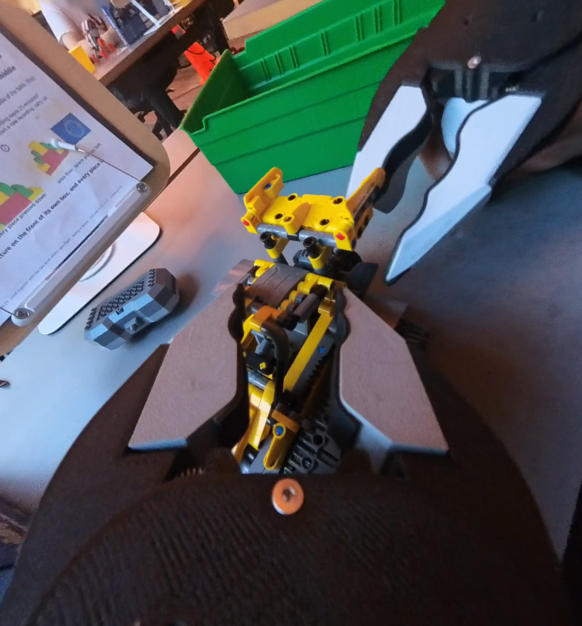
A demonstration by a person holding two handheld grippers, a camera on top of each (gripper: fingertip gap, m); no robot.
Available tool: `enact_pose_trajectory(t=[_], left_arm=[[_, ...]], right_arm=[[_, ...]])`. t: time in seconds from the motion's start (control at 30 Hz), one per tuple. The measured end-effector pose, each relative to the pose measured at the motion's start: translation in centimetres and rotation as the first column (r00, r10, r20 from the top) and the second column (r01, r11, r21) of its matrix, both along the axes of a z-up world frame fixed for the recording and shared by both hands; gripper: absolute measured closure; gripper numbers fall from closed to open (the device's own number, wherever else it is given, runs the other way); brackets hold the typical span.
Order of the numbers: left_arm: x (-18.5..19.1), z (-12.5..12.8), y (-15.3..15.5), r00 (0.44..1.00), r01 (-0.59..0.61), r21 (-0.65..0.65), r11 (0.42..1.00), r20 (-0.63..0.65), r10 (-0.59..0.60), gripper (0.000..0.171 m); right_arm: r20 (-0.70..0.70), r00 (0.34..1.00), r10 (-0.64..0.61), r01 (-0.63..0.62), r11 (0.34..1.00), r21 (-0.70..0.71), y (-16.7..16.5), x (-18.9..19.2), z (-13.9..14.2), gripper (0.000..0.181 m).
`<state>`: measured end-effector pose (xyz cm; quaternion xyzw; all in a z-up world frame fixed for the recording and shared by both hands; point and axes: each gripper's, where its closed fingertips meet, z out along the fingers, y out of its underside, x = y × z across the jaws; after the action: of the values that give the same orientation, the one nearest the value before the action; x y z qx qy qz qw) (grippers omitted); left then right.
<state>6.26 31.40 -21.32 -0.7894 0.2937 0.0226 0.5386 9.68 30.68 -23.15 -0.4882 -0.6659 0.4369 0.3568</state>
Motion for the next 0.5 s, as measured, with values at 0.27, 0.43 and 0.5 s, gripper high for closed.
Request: enact_pose_trajectory(t=[0.27, 0.43, 0.5], left_arm=[[-0.1, 0.0, 0.1, 0.997, -0.050, -0.080, 0.996, -0.056, 0.045, 0.122], [-1.5, 0.0, 0.4, 0.979, -0.176, -0.134, 0.975, -0.131, 0.159, 0.123], [-1.6, 0.2, -0.1, 0.972, -0.191, -0.153, 0.970, -0.169, 0.165, 0.124]], right_arm=[[0.000, 0.999, -0.037, 0.037, 0.998, 0.053, 0.4, -0.1, -0.3, 0.158], [0.117, 0.981, -0.155, 0.143, 0.984, 0.101, 3.0, 0.2, -2.4, 0.163], [0.130, 0.975, -0.181, 0.163, 0.977, 0.138, 3.3, 0.3, -2.8, 0.162]])
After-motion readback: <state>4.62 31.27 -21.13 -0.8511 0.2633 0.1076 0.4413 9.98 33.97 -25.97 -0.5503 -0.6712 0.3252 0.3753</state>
